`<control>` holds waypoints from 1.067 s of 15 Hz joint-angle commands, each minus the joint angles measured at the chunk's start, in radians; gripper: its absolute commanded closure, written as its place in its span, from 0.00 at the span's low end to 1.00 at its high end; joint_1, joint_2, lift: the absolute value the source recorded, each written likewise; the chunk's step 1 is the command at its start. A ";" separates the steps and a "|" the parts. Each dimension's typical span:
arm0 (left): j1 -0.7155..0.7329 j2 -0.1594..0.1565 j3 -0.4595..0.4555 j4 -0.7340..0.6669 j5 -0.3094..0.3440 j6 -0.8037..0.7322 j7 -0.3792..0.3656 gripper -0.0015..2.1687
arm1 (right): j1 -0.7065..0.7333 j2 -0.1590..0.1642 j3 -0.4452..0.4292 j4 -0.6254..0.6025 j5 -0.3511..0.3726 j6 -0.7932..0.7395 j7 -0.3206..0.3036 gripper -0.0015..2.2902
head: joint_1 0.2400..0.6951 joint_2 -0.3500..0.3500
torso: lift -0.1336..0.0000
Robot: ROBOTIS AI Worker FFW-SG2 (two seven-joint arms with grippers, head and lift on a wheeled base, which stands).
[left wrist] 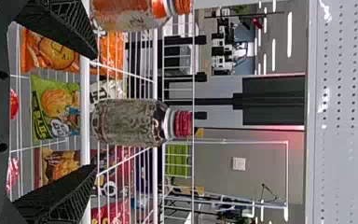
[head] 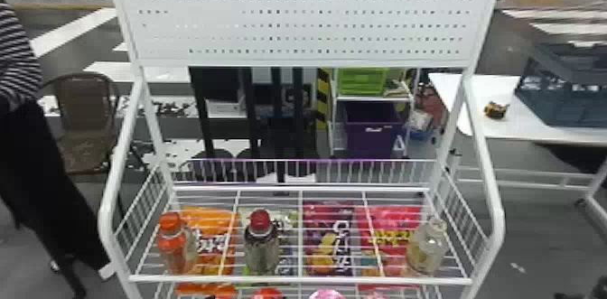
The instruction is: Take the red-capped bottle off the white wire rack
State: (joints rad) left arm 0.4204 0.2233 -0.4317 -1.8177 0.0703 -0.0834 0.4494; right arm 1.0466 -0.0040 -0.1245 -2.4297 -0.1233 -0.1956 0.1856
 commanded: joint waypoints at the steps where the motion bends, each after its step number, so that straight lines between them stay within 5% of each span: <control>1: -0.094 -0.010 -0.042 0.092 0.002 0.006 0.014 0.02 | 0.004 -0.001 -0.003 0.006 -0.001 -0.008 0.000 0.52 | 0.57 0.50 | 1.00; 16: -0.422 -0.101 -0.050 0.442 0.049 0.058 0.005 0.03 | -0.002 -0.004 -0.007 0.023 -0.007 -0.017 0.005 0.52 | 0.57 0.50 | 1.00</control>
State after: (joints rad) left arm 0.0302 0.1304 -0.4808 -1.4227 0.1208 -0.0258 0.4549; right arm 1.0450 -0.0073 -0.1300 -2.4105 -0.1282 -0.2113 0.1899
